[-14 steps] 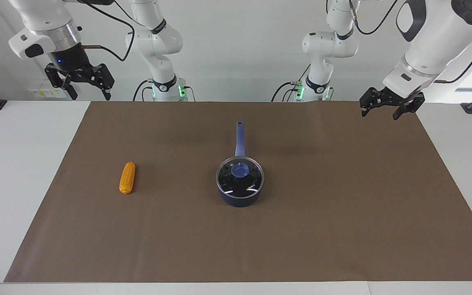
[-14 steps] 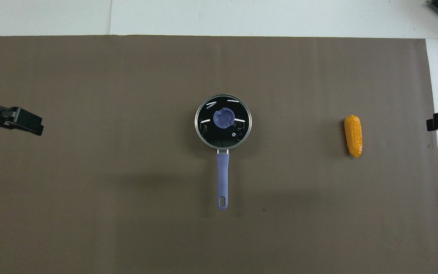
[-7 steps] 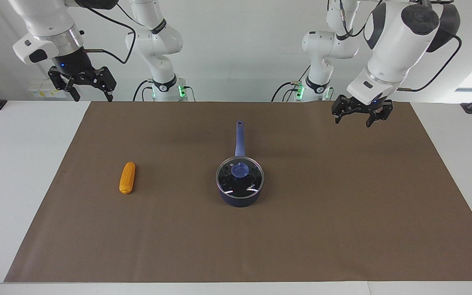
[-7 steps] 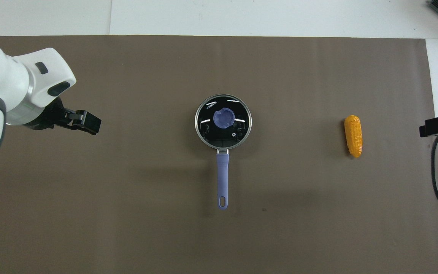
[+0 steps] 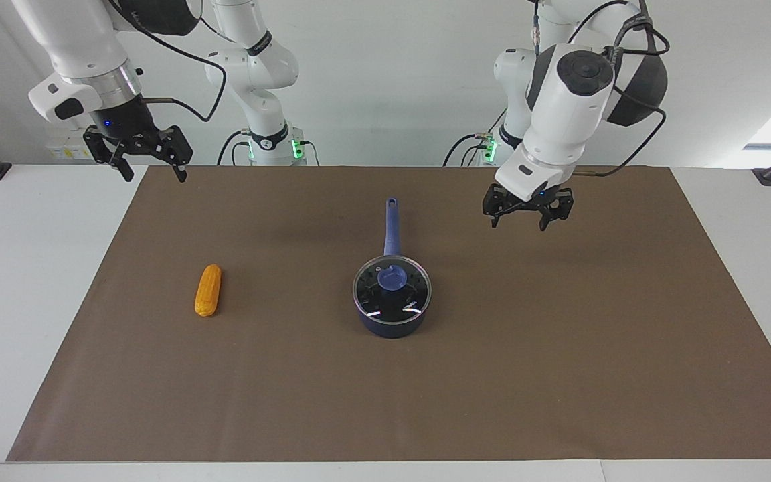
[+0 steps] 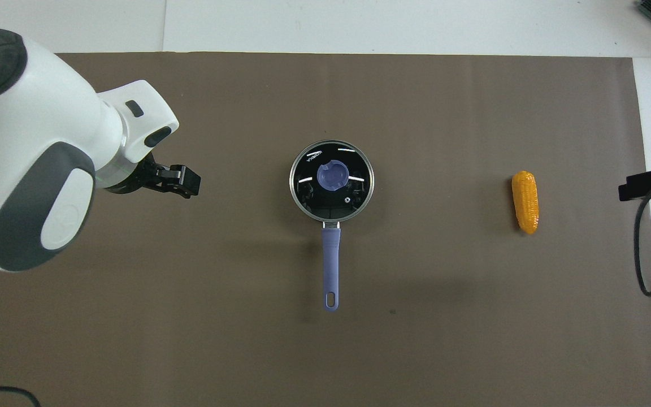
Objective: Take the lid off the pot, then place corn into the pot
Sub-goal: 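Reach the left gripper to the pot lid knob while the right gripper reaches the corn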
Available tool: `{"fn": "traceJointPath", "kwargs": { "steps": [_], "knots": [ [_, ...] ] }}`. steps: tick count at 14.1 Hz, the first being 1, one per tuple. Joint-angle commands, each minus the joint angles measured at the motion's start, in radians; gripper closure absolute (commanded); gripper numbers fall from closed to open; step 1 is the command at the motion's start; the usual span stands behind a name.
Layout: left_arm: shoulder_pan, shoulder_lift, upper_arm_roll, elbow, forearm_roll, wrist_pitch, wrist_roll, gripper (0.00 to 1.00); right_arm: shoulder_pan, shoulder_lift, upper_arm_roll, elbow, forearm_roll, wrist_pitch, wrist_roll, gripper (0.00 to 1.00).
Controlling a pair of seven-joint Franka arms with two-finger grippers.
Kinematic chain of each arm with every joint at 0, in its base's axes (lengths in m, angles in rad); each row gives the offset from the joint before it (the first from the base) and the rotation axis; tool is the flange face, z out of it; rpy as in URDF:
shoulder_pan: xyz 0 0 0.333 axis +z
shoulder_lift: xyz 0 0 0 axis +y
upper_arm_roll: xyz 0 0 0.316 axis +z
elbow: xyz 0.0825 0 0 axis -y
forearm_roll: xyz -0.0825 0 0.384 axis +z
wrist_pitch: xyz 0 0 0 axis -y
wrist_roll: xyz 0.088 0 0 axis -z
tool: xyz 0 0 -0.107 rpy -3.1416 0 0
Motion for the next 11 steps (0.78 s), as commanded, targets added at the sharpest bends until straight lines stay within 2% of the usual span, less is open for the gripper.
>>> {"fn": "traceJointPath", "kwargs": {
  "steps": [1, 3, 5, 7, 11],
  "knots": [
    [-0.073, 0.106, 0.018, 0.045, 0.03, 0.052, -0.12, 0.0, -0.003, 0.002, 0.004, -0.103, 0.001, 0.105, -0.012, 0.0],
    [-0.09, 0.149, 0.015, 0.076, 0.029, 0.081, -0.163, 0.0, -0.003, 0.025, 0.004, -0.172, 0.007, 0.198, -0.014, 0.0],
    [-0.116, 0.191, 0.015, 0.109, 0.029, 0.126, -0.241, 0.0, -0.002, 0.084, 0.005, -0.192, 0.008, 0.265, -0.015, 0.0],
    [-0.142, 0.269, 0.015, 0.195, 0.027, 0.146, -0.289, 0.0, -0.003, 0.14, 0.004, -0.198, 0.01, 0.328, -0.015, 0.0],
    [-0.155, 0.35, 0.015, 0.336, 0.023, 0.19, -0.391, 0.0, -0.003, 0.221, 0.004, -0.253, 0.012, 0.462, -0.015, 0.0]
  ]
}}
